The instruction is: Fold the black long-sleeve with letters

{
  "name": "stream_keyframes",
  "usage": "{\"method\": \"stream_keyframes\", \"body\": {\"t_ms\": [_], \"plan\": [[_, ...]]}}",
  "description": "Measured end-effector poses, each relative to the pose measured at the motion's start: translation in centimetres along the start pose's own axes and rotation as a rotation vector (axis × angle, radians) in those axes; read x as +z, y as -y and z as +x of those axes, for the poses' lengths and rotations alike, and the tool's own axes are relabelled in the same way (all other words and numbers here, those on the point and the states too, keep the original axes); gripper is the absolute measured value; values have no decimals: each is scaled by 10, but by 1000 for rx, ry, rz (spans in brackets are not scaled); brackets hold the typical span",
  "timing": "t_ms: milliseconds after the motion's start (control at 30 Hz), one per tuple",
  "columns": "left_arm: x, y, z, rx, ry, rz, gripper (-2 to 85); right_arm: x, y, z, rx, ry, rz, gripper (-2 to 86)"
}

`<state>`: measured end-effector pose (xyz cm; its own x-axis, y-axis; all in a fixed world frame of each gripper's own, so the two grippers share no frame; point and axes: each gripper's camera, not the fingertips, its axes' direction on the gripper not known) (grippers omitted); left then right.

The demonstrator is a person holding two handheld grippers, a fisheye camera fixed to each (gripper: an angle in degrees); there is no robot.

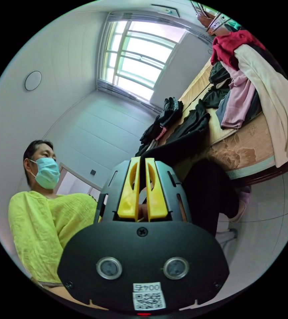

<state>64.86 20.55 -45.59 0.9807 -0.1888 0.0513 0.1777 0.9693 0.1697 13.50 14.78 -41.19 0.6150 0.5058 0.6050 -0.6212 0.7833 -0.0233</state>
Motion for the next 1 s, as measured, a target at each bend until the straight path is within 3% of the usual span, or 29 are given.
{"method": "stream_keyframes", "body": {"t_ms": [300, 533, 700, 867, 1000], "plan": [[-24, 13, 12, -159, -101, 36, 18, -2, 10, 18, 108, 99, 113, 39], [32, 162, 9, -251, -211, 134, 24, 52, 123, 54, 220, 133, 256, 39], [100, 300, 1, -262, -168, 147, 29, 129, 255, 100, 244, 86, 256, 40], [193, 428, -65, -375, -83, 158, 32, 206, 364, 179, 283, 5, 191, 41], [262, 478, -133, -486, -17, 159, 37, 277, 425, 277, 387, -96, 159, 41]]}}
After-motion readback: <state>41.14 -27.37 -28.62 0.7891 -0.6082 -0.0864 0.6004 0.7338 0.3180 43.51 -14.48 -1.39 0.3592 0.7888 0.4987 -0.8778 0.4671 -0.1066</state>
